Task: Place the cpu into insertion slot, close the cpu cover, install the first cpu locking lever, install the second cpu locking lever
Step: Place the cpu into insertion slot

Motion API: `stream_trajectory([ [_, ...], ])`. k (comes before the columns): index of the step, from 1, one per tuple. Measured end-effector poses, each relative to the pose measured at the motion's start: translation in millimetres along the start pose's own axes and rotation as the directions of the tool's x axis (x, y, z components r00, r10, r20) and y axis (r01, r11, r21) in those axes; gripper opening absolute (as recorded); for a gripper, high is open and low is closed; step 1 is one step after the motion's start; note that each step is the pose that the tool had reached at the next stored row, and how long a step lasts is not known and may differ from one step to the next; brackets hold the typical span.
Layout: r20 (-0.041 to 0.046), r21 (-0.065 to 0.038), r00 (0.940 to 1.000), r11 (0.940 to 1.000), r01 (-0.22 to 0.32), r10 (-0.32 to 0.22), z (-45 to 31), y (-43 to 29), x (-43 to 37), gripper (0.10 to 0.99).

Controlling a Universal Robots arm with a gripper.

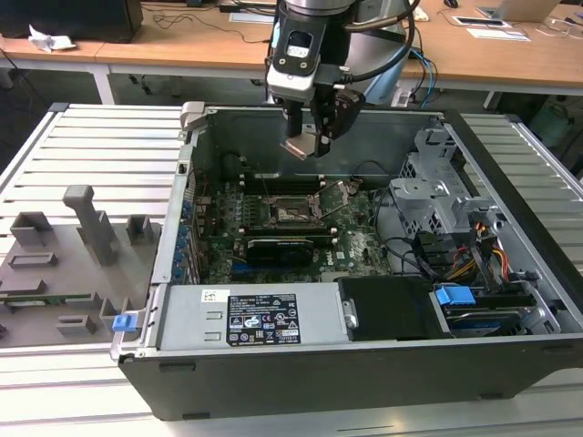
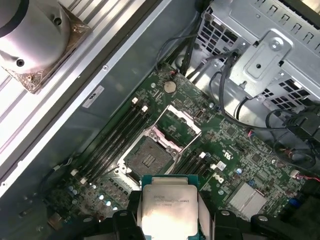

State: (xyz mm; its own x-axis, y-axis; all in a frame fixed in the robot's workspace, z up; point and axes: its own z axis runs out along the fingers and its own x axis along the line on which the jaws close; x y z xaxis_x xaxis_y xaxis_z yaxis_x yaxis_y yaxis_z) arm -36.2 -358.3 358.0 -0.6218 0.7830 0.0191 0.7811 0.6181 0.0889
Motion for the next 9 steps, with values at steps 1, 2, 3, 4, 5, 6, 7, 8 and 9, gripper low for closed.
stream_trajectory([
  [1,0.0008,0.0,1.0,1.0,-0.008,0.008,0.2,0.0,0.0,0.537],
  [2,0.0018,0.0,0.9999,0.9999,-0.017,0.017,0.4,0.0,0.0,0.537],
  [3,0.0028,0.0,0.9997,0.9997,-0.026,0.026,0.4,0.0,0.0,0.537],
  [4,0.0035,0.0,0.9994,0.9994,-0.035,0.035,0.6,-0.1,0.0,0.537],
  [5,0.0045,-0.001,0.9989,0.9989,-0.047,0.047,0.8,-0.1,0.0,0.537],
  [6,0.0054,-0.001,0.9985,0.9985,-0.055,0.055,0.9,-0.1,0.0,0.537],
  [7,0.0062,-0.001,0.9979,0.9979,-0.065,0.065,1.0,-0.1,0.0,0.537],
  [8,0.007,-0.001,0.9972,0.9972,-0.074,0.074,1.1,-0.1,0.0,0.537],
  [9,0.0081,-0.002,0.9963,0.9963,-0.086,0.086,1.2,-0.1,0.0,0.537],
])
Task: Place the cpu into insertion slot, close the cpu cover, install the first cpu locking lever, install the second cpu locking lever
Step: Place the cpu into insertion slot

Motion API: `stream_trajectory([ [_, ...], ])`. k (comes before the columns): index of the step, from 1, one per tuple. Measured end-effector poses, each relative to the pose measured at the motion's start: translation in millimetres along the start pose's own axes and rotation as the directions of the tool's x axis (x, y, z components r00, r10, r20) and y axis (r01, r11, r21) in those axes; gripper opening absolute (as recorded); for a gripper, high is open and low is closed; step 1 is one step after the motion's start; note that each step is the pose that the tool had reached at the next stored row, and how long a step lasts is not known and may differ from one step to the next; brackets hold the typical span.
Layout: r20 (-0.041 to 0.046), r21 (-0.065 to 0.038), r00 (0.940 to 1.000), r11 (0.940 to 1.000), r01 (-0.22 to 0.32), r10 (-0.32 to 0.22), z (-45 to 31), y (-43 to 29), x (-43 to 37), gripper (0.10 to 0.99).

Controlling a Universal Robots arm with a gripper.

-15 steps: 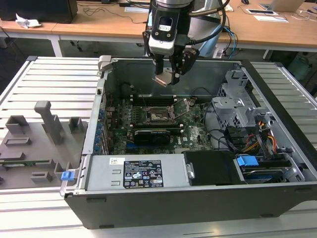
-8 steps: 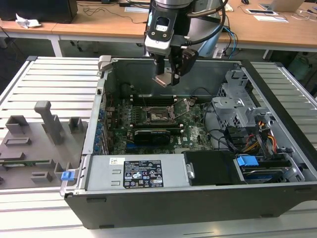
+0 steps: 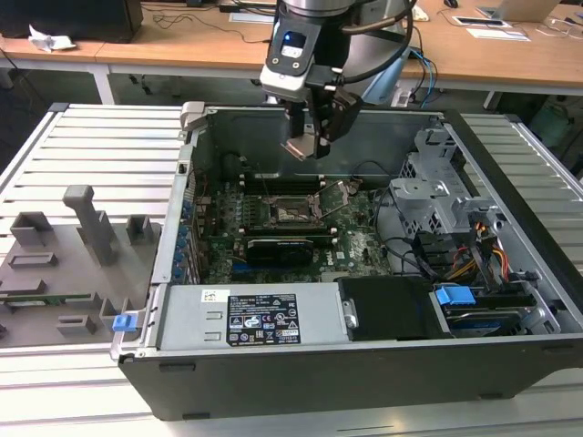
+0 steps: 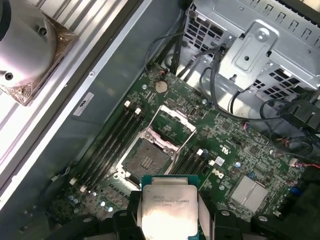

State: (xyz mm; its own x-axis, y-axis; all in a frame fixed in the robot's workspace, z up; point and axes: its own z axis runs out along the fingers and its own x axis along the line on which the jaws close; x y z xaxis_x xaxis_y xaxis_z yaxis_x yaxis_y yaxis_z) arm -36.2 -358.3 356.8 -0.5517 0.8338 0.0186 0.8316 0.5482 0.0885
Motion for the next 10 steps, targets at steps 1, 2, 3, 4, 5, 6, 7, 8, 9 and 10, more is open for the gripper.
stream_trajectory([
  [1,0.0007,0.0,1.0,1.0,-0.008,0.008,0.1,0.0,0.0,0.537],
  [2,0.0012,0.0,0.9999,0.9999,-0.014,0.014,0.1,0.0,0.0,0.537],
  [3,0.0017,0.0,0.9998,0.9998,-0.019,0.019,0.1,0.0,0.0,0.537],
  [4,0.0022,-0.001,0.9997,0.9997,-0.025,0.025,0.2,0.0,0.0,0.537],
  [5,0.0028,-0.001,0.9995,0.9995,-0.031,0.031,0.2,0.0,0.0,0.537],
  [6,0.0035,-0.001,0.9992,0.9992,-0.04,0.04,0.3,0.0,0.0,0.537],
  [7,0.0039,-0.001,0.999,0.999,-0.046,0.046,0.4,0.0,0.0,0.537],
  [8,0.0046,-0.001,0.9986,0.9986,-0.053,0.053,0.5,0.0,0.0,0.537],
  [9,0.0054,-0.001,0.9981,0.9981,-0.062,0.062,0.6,0.0,0.0,0.537],
  [10,0.0059,-0.002,0.9977,0.9977,-0.068,0.068,0.8,-0.1,0.0,0.537],
])
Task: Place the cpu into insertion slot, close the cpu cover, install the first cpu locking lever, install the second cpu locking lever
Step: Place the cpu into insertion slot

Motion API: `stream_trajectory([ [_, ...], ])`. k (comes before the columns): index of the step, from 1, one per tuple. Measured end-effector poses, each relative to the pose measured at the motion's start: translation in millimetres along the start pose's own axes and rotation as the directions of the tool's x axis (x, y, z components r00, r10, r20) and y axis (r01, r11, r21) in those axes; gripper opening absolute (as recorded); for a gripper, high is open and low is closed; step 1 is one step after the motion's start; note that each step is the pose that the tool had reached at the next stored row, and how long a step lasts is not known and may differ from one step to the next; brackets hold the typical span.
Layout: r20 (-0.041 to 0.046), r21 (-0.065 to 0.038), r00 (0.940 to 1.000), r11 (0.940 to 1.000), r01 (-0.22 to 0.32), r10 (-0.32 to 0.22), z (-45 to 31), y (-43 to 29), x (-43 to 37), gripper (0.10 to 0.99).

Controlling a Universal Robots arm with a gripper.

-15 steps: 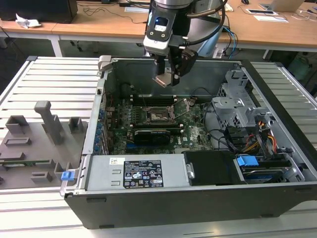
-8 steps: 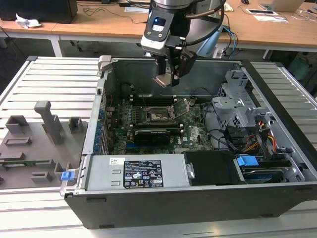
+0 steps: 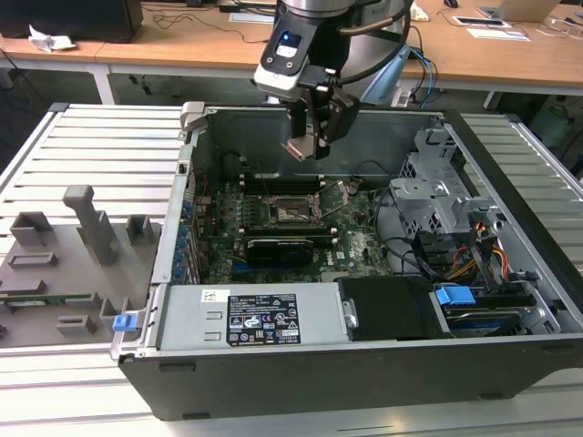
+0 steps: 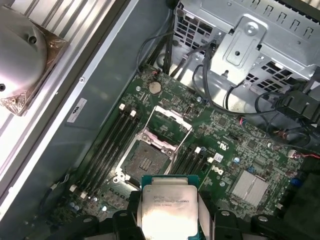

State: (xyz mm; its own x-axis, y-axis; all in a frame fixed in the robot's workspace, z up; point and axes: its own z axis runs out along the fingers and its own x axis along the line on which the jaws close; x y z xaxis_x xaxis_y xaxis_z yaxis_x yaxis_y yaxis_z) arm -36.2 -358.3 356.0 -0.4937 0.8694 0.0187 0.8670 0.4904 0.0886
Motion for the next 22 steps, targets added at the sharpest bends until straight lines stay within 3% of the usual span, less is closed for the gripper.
stream_trajectory([
  [10,0.0103,-0.001,0.9958,0.9959,-0.091,0.091,1.5,-0.1,-0.1,0.537],
  [17,0.0187,-0.002,0.986,0.9861,-0.166,0.166,3.0,-0.2,-0.1,0.537],
  [22,0.0252,-0.005,0.9708,0.9711,-0.239,0.239,10.5,-0.9,-0.2,0.537],
])
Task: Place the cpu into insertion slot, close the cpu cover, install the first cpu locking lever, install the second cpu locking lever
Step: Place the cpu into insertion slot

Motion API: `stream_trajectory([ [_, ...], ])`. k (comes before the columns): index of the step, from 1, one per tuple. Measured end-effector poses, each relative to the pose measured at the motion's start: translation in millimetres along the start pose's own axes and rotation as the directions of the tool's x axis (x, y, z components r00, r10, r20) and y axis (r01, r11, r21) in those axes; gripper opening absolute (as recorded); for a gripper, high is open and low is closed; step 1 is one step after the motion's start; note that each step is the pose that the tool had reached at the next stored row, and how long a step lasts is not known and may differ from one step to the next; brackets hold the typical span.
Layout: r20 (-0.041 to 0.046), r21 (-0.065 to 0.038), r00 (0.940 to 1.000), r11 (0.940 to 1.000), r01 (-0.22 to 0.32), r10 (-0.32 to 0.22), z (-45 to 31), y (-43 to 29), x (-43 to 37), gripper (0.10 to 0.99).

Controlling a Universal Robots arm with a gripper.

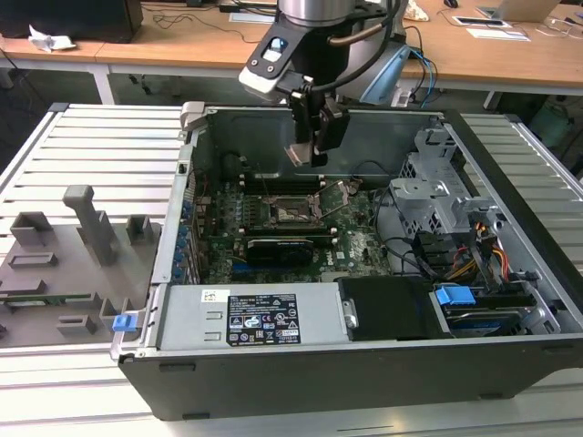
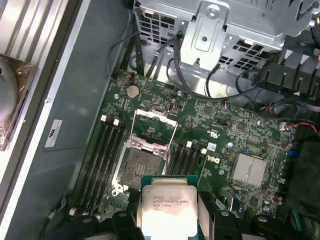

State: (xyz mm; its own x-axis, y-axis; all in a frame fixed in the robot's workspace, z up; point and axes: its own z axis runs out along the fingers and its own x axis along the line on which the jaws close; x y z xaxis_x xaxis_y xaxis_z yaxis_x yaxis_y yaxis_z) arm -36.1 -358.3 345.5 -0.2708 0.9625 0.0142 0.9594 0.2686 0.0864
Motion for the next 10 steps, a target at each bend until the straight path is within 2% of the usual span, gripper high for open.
stream_trajectory([
  [3,0.0059,-0.001,0.9976,0.9976,-0.069,0.069,10.5,-0.8,0.1,0.537],
  [6,0.0075,-0.002,0.9962,0.9962,-0.087,0.087,17.9,-1.4,0.2,0.537],
  [10,0.0076,-0.002,0.9961,0.9962,-0.088,0.088,22.4,-1.8,0.1,0.537],
])
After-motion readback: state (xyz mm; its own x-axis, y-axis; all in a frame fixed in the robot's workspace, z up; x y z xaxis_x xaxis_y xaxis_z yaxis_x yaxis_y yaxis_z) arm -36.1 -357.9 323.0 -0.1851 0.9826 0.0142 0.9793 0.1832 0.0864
